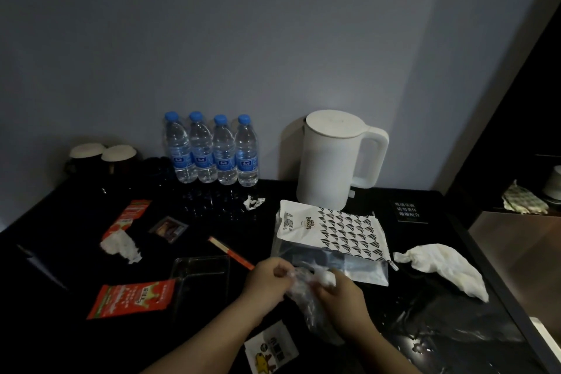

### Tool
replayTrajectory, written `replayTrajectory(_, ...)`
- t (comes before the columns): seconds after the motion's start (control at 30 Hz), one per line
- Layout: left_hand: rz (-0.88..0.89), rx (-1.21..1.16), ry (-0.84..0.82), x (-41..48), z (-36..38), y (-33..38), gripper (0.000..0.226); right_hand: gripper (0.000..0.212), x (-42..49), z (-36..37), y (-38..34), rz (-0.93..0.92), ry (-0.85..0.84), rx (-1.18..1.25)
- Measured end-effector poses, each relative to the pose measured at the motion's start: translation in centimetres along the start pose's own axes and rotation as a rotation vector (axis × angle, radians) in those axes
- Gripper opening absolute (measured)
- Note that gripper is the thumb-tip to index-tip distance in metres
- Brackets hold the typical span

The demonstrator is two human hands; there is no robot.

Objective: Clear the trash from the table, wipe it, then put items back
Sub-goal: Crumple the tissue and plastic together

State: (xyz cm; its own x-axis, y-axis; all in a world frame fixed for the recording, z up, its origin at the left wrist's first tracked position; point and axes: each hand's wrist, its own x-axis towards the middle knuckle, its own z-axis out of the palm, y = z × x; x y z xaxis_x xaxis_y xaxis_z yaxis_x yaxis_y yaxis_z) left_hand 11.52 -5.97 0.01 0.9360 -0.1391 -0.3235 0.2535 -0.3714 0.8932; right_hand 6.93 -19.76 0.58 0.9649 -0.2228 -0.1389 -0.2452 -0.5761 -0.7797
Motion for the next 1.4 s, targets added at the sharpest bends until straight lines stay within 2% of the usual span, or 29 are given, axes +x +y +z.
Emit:
replayTrajectory(0.17,0.05,0.106,0.075,2.4,-1.6,1.5,0.024,0.02,2.3,-1.0,-1.7,-0.036,0.071,-0.02)
replayTrajectory(0.33,0.197,0.371,0.176,6.3,-4.2,4.1,0.016,0.017,6.7,-1.4,-4.6,-0.095,0.147,0.005)
replayTrajectory(0.47,0.201,0.528,0.193,10.5,-6.6,5.2,0.021,0.026,11.3,-0.9,-6.9,-0.086,0.159,-0.024)
replayTrajectory(0.67,0.072,0.741,0.109,16.6,-8.1,4.3,0.029,0.027,16.9,0.2,-7.2,-0.031,0.097,-0.071)
replayTrajectory(0.87,-0.044,0.948,-0.117,21.3,-6.6,2.6,0.059,0.025,19.6,1.2,-5.2,0.049,0.078,0.007)
replayTrajectory(0.97,-0.115,0.91,-0.105,22.6,-5.9,2.0,0.058,0.02,20.3,1.6,-4.4,0.073,0.09,0.067)
replayTrajectory(1.07,-0.104,0.839,0.025,22.7,-5.6,1.2,0.045,0.014,20.6,1.8,-4.0,0.073,0.101,0.08)
replayTrajectory(1.17,-0.101,0.576,0.169,22.4,-5.4,1.2,0.033,0.016,20.7,1.8,-3.9,0.059,0.094,0.077)
replayTrajectory(1.27,0.007,0.292,0.271,21.3,-5.1,3.4,0.024,0.006,20.5,1.6,-4.1,0.057,0.119,0.113)
replayTrajectory(1.4,0.155,-0.012,0.324,17.6,-4.3,7.6,0.031,0.001,19.3,0.9,-5.3,0.077,0.222,0.246)
